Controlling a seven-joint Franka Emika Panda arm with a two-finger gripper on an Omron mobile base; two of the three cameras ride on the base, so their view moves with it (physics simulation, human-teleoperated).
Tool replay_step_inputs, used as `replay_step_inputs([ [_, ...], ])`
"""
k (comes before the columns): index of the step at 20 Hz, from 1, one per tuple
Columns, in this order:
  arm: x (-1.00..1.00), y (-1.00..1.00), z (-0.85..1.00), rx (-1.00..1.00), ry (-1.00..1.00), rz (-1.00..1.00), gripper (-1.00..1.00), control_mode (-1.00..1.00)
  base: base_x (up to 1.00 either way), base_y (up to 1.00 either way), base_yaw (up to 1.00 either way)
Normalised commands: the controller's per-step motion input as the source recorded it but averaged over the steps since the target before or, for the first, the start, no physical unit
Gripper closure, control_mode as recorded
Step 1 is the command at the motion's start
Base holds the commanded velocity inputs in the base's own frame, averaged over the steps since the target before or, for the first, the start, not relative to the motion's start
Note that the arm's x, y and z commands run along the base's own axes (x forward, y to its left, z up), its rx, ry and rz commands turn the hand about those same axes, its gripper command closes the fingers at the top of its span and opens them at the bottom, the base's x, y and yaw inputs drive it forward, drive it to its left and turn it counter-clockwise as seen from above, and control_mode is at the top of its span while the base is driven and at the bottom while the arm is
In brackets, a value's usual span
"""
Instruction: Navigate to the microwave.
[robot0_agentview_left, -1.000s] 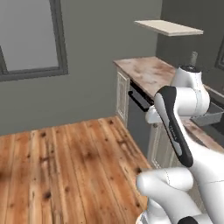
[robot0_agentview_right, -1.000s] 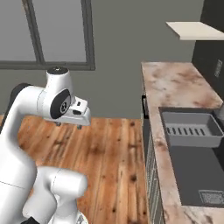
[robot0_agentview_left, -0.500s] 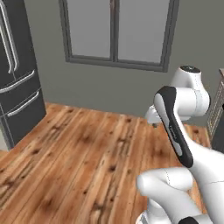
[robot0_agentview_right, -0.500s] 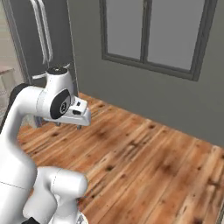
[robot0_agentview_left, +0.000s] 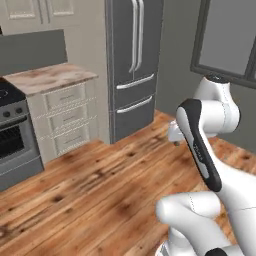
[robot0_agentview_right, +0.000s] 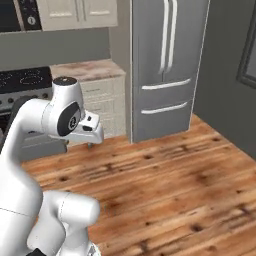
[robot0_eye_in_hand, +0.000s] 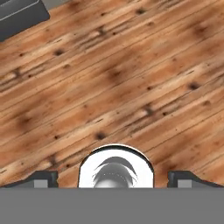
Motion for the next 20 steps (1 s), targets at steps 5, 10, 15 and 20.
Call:
replay_step_inputs([
  [5, 0.0, 0.0, 0.0, 0.0, 0.0, 0.0, -1.0, 1.0, 0.8, 0.28, 0.73],
  [10, 0.0, 0.0, 0.0, 0.0, 0.0, 0.0, -1.0, 1.0, 0.85, 0.28, 0.71],
  [15, 0.0, 0.0, 0.0, 0.0, 0.0, 0.0, -1.0, 1.0, 0.95, 0.19, 0.61],
  [20, 0.0, 0.0, 0.0, 0.0, 0.0, 0.0, -1.0, 1.0, 0.98, 0.03, 0.27],
])
